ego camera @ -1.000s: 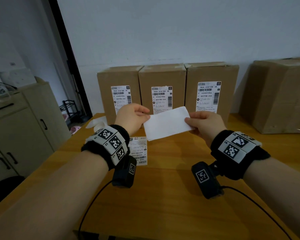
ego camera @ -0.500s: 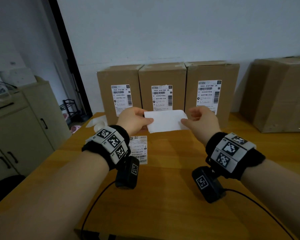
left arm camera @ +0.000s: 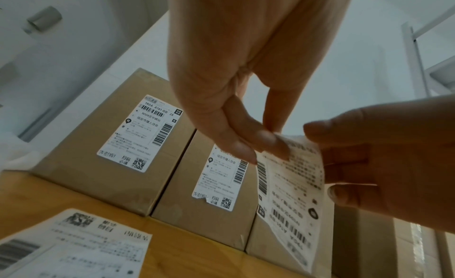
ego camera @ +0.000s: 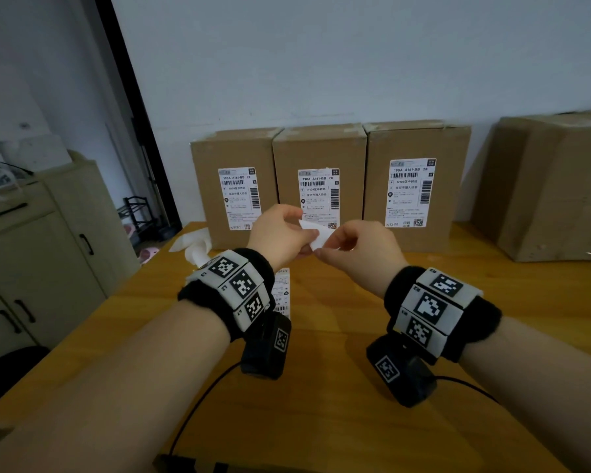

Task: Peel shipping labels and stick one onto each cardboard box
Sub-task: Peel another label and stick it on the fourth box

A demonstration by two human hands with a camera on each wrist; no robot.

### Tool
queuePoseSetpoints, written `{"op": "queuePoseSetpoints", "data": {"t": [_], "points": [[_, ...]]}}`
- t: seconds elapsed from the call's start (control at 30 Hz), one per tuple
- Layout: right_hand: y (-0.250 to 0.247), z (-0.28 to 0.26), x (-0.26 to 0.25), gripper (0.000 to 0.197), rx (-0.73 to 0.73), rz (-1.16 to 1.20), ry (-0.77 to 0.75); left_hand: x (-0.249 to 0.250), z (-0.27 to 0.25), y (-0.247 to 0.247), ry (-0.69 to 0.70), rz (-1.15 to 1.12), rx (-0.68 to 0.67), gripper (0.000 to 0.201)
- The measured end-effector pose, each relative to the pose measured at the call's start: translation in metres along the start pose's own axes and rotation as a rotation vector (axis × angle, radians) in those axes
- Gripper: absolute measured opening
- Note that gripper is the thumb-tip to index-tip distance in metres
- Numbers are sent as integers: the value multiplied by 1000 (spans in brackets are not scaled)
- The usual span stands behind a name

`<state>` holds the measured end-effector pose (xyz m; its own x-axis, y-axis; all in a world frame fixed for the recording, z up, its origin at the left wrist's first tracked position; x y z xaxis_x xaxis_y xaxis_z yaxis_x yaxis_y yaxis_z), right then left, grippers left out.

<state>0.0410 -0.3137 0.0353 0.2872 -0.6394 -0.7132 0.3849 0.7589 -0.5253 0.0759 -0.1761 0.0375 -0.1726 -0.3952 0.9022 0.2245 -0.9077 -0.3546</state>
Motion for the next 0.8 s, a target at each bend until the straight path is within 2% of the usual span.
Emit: {"op": "queuePoseSetpoints", "data": {"t": [0.1,0.17,0.27,0.3,0.4,0.57,0.67,0.8], "points": [[-3,2,1,13,16,-23,-16,4,-1,2,58,49,-32,34],[-6,5,3,13,39,-32,-25,7,-2,6,144,208,-86,23],[-10,9,6,13,60,-59,-38,9,-6,15,262,409,-165,23],[-11,11,7,12,64,-64,-38,11,-7,17,298,426,-182,25],[-12,14,12,12,64,-38,-16,14,-13,18,275,351,-231,24],[-16,15,18,14,89,106,52,20,-11,14,326,314,-160,11],[-22,13,19,26,143,132,106,22,-6,8,337,294,-64,11],[-10,10,27,34,18,293,284,25,-7,6,359,247,-14,11]]}}
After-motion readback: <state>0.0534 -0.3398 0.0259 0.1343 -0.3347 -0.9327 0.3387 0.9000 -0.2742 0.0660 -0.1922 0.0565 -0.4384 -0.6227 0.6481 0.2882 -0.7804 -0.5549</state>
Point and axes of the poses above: each hand's wrist, its own z-axis towards the middle knuckle, its own y-axis out of the palm, x = y × z, the point moved 8 cm from there along z, towards the middle knuckle, and after that the axes turned 9 degrees about x, right-handed, at the moved point
